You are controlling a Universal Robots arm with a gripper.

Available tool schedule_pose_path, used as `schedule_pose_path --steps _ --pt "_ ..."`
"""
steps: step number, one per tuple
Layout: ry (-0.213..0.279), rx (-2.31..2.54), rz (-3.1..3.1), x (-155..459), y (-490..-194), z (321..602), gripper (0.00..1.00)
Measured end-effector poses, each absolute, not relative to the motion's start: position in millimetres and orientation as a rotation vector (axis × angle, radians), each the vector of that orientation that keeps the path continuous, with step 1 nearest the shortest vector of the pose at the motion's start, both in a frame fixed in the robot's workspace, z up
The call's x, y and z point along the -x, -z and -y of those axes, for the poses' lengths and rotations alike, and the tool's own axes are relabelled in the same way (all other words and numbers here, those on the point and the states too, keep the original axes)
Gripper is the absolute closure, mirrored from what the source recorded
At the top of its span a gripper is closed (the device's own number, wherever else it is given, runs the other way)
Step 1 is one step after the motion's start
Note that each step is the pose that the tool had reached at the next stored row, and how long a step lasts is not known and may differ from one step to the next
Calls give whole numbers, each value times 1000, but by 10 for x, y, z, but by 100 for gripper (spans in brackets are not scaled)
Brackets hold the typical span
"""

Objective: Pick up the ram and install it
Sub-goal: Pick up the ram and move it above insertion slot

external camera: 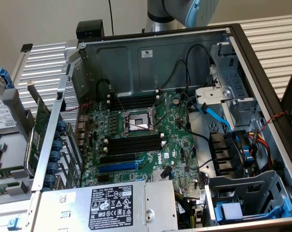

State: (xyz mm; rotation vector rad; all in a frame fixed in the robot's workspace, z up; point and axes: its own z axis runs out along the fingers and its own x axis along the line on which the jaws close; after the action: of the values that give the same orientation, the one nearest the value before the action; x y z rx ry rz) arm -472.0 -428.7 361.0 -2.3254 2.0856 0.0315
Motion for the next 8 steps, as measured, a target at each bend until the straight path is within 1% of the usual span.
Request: schedule_pose_path --steps 8 --pt "-32 2329 -2082 4720 -3464 4332 64"
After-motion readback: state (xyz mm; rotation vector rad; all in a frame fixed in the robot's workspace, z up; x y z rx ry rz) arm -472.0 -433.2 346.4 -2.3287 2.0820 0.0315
